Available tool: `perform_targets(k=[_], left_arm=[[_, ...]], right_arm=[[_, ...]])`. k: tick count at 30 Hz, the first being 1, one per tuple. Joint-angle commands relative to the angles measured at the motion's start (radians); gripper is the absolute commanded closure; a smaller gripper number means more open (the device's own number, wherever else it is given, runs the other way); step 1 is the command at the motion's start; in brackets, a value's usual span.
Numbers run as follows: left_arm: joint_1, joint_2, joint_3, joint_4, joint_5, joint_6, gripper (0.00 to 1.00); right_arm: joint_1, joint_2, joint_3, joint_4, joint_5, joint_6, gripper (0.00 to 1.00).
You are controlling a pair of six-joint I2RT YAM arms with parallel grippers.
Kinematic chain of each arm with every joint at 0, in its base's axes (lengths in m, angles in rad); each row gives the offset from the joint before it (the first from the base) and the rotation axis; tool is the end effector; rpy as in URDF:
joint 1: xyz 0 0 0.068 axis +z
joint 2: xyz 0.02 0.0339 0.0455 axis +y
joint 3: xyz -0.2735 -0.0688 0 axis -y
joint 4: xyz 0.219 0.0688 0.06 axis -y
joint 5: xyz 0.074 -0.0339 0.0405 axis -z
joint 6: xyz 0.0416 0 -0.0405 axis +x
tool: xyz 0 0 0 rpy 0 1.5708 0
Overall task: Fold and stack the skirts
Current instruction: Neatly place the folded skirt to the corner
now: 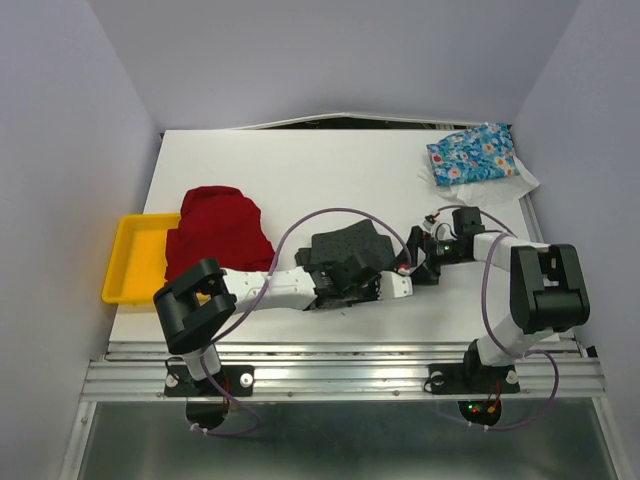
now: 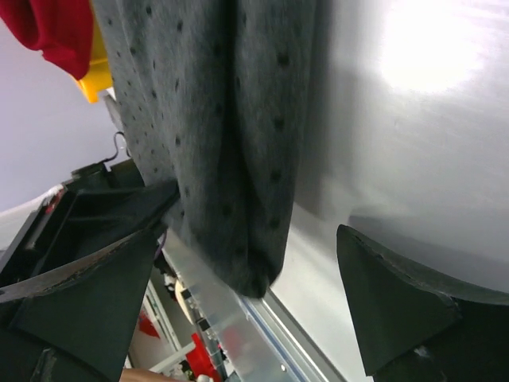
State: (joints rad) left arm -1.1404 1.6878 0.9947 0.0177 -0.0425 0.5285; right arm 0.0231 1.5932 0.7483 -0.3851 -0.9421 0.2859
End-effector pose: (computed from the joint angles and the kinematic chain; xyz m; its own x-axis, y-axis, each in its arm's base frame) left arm 0.1472 -0.3164 0.2191 0.2256 0.7161 -0.6606 0.9037 0.0995 0.4165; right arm 0.2484 0.0394 0.1702 -0.9840 0.1432 -0.1057 -0.0066 0.5642 0.8256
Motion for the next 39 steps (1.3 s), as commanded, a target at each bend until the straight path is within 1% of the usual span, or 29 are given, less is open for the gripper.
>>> perform_targets(k=[1,2,3,6,7,8,9,13,22,25,28,30,33,34,36,38,39], left_arm=[[-0.01,-0.06,0.032,0.005,0.085,0.014,1.0],[-0.009,-0.06,0.035,0.002,0.089,0.016,1.0],[-0.01,-0.06,0.035,-0.001,0.095,0.019,1.0],[-0.009,-0.063,0.039,-0.001,0.096,0.019,1.0],[-0.009,-0.063,0.042,0.002,0.09,0.008,1.0],[-0.007,-0.062,0.044,0.005,0.079,0.008,1.0],[-0.007,-0.057,0.048,0.01,0.066,-0.004,1.0],[0.011,-0.013,0.073,0.011,0.059,-0.042,1.0],[0.064,0.023,0.094,0.031,0.073,-0.059,1.0],[0.065,0.023,0.096,0.039,0.095,-0.048,1.0],[0.064,0.027,0.099,0.039,0.119,-0.045,1.0],[0.065,0.035,0.108,0.039,0.115,-0.047,1.0],[0.064,0.041,0.113,0.041,0.116,-0.047,1.0],[0.064,0.042,0.116,0.041,0.119,-0.048,1.0],[0.064,0.046,0.119,0.042,0.124,-0.047,1.0],[0.064,0.049,0.122,0.044,0.124,-0.048,1.0],[0.064,0.05,0.127,0.044,0.122,-0.045,1.0]], right_arm=[[0.012,0.04,-0.041,0.158,-0.099,0.067,0.0],[0.012,0.048,-0.05,0.191,-0.101,0.117,0.0],[0.021,0.059,-0.062,0.263,-0.098,0.143,0.0],[0.046,0.077,-0.089,0.351,-0.086,0.209,0.0],[0.066,0.086,-0.095,0.406,-0.083,0.263,0.0],[0.075,0.088,-0.101,0.44,-0.078,0.263,0.0],[0.084,0.088,-0.109,0.506,-0.073,0.316,0.0],[0.107,0.067,-0.145,0.609,-0.043,0.403,0.0],[0.107,0.01,-0.167,0.609,-0.003,0.461,0.04],[0.107,0.037,-0.159,0.629,0.002,0.463,0.07],[0.116,0.082,-0.148,0.659,0.019,0.472,0.08],[0.126,0.1,-0.148,0.687,0.02,0.505,0.09],[0.15,0.117,-0.155,0.739,0.04,0.522,0.15],[0.15,0.117,-0.161,0.755,0.058,0.533,0.18],[0.15,0.122,-0.167,0.778,0.08,0.542,0.21],[0.15,0.125,-0.159,0.779,0.115,0.538,0.27],[0.15,0.122,-0.152,0.785,0.138,0.535,0.31]])
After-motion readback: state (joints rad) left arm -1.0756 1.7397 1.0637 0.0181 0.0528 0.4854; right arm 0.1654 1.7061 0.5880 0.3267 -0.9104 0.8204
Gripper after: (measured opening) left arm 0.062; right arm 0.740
